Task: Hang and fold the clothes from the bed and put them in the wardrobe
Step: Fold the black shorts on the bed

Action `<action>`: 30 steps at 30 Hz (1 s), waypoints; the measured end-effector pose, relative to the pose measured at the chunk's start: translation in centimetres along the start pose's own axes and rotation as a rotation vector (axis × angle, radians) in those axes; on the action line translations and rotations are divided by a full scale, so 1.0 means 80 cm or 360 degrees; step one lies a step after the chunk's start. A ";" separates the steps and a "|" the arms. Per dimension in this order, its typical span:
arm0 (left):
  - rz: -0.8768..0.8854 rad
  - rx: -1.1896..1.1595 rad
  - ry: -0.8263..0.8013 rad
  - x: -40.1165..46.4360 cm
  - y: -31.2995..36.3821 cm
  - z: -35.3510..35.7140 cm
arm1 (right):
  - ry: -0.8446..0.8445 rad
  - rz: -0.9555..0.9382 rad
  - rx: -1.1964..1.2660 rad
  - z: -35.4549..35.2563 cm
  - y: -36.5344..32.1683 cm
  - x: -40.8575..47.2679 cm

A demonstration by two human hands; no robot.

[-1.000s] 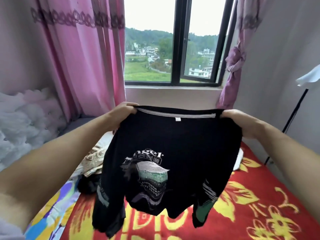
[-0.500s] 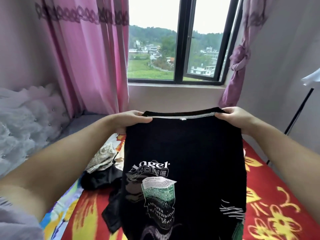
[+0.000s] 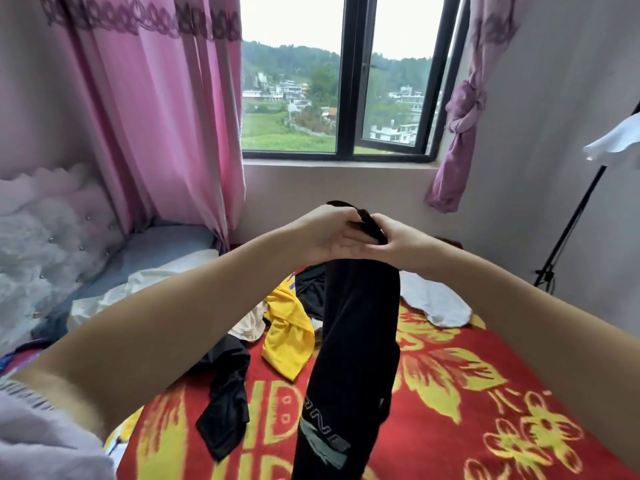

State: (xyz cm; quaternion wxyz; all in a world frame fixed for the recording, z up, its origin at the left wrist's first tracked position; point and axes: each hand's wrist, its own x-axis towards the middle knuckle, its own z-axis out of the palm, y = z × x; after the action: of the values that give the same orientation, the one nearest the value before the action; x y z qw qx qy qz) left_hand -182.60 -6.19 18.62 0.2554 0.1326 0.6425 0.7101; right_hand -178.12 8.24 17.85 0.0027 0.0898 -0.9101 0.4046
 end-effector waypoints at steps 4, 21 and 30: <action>0.0841 0.1809 0.0272 0.007 0.004 0.002 | 0.0093 -0.0053 0.0112 -0.009 0.007 -0.005; 0.0578 0.1902 -0.0402 0.057 0.022 0.035 | -0.0438 0.0452 0.0125 -0.008 0.181 -0.069; 0.0584 0.2024 -0.0328 0.121 -0.024 0.048 | -0.0081 0.0580 0.0216 -0.025 0.272 -0.100</action>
State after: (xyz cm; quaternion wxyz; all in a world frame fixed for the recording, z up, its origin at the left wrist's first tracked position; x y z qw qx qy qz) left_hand -188.32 2.27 15.90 0.0628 0.4316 0.8753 0.2088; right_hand -173.97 25.31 2.59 -0.0998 -0.0663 -0.8817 0.4563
